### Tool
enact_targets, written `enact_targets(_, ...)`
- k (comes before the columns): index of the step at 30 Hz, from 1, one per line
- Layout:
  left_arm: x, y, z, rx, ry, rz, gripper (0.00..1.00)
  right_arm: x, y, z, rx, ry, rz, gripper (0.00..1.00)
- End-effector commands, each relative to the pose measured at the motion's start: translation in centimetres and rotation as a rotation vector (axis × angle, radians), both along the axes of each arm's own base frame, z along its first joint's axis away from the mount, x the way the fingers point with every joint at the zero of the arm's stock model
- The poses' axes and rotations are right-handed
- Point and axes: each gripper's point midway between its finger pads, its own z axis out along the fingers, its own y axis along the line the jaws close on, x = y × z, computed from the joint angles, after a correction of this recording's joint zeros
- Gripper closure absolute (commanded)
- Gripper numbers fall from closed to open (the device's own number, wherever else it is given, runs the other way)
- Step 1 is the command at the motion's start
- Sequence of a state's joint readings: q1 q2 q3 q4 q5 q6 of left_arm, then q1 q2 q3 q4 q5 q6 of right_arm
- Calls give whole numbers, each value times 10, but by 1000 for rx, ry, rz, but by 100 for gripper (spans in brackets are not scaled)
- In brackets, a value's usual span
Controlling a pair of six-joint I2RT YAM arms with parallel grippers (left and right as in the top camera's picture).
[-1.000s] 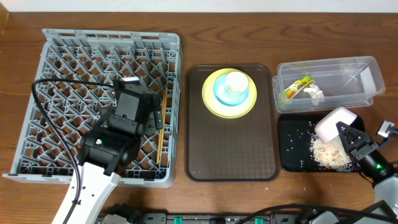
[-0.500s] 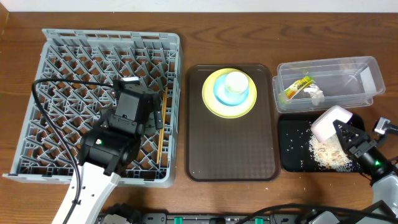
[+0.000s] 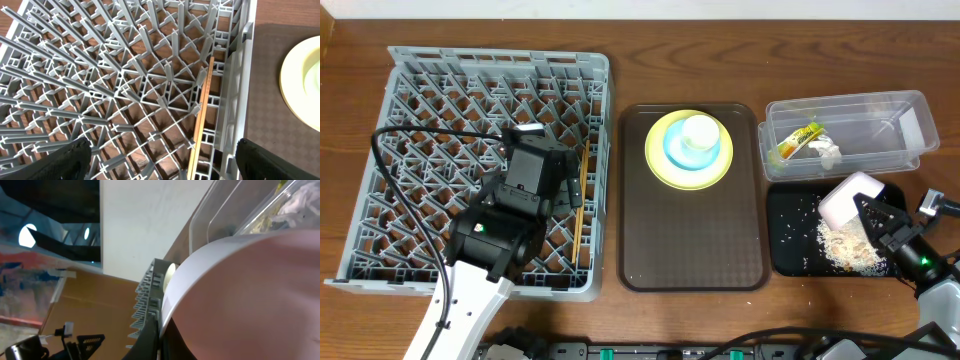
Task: Sort waste into correct bins and load items into the dishwasher
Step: 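Tip the pink bowl over the black tray to dump the rice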
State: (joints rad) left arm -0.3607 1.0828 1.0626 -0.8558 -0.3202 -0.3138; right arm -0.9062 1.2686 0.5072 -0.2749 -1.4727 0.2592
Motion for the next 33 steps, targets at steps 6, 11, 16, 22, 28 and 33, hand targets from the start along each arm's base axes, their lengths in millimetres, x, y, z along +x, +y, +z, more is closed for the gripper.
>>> enact_targets(6,3,2,9,2,-23,13,7,-2,7,10,68,-17,39,99)
enact_targets(11,3,2,9,2,-23,13,7,-1,6,8,57,-12,32,99)
enact_targets(16,3,2,9,2,-23,13,7,-3,8,8,103,16,34,99)
enact_targets(22,3,2,9,2,-23,13,7,2,0,-3,34,49,-9,99)
enact_targets(28,3,2,9,2,-23,13,7,3,-3,-8,70,111,-36,99)
enact_targets(33,3,2,9,2,-23,13,7,6,-6,-5,44,89,-40,99)
